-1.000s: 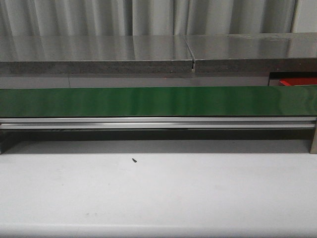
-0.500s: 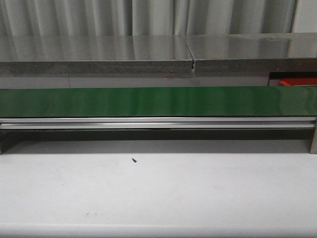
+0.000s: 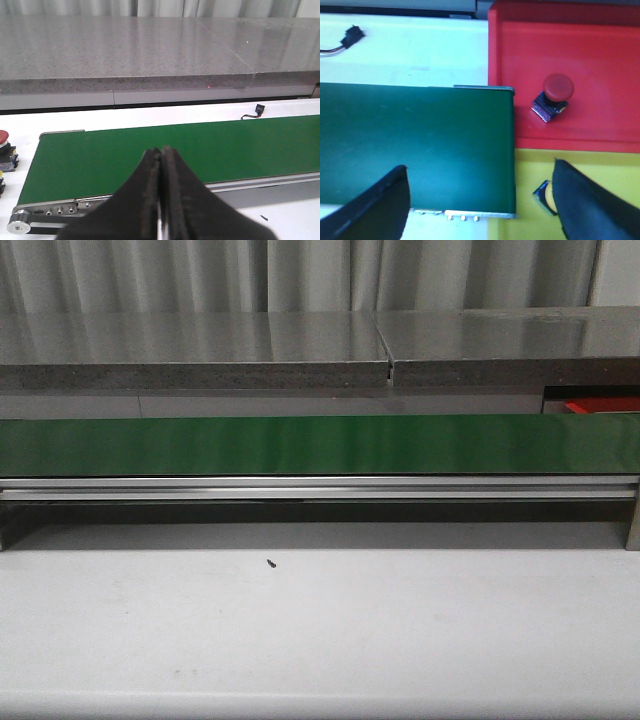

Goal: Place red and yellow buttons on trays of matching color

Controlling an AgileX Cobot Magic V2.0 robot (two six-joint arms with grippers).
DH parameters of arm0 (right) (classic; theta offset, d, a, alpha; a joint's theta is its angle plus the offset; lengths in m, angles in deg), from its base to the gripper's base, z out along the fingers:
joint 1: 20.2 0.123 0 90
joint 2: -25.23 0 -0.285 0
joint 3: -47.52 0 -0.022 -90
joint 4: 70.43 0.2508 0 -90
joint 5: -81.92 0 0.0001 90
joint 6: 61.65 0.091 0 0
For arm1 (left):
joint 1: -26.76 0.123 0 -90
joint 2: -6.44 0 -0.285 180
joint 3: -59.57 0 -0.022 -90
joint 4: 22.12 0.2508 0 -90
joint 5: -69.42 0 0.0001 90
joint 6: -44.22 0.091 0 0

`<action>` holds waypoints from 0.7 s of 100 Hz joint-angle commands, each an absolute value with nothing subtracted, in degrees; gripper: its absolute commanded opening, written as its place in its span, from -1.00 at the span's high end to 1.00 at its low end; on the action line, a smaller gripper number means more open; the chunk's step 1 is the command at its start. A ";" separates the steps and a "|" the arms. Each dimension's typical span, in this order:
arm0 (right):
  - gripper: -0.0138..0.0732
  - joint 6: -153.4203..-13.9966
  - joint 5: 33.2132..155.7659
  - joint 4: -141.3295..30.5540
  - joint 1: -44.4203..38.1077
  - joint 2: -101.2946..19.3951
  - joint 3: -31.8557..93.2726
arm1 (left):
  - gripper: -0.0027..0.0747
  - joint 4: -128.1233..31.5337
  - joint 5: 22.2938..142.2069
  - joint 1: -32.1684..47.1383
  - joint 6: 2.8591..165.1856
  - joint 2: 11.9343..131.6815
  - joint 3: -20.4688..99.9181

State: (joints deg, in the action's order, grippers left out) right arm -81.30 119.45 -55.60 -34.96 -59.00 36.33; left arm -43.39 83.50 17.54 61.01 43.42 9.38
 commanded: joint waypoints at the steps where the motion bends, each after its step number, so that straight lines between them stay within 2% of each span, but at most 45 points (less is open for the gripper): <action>1: -0.65 -82.56 113.66 -54.89 -33.03 -51.11 32.42 | 0.98 -44.13 79.29 17.05 61.07 43.52 10.97; 27: -0.65 -82.56 113.99 -54.68 -29.45 -36.67 17.83 | 0.98 -44.13 79.29 17.05 61.07 43.52 10.97; 34: -0.55 -82.56 114.04 -54.22 -29.13 -32.84 14.79 | 0.98 -44.13 79.29 17.05 61.07 43.52 10.97; 42: -0.33 -82.56 114.13 -52.86 -29.08 -28.82 12.18 | 0.98 -44.13 79.29 17.05 61.07 43.52 10.97; 58: 0.38 -82.56 114.25 -52.33 -29.08 -21.26 7.66 | 0.98 -44.13 79.29 17.05 61.07 43.52 10.97; 70: 0.78 -82.56 114.32 -52.33 -29.08 -17.26 6.37 | 0.98 -44.13 79.29 17.05 61.07 43.52 10.97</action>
State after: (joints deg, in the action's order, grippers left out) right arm -81.97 117.61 -53.39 -29.12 -19.90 5.63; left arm -43.39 83.50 17.54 61.01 43.42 9.38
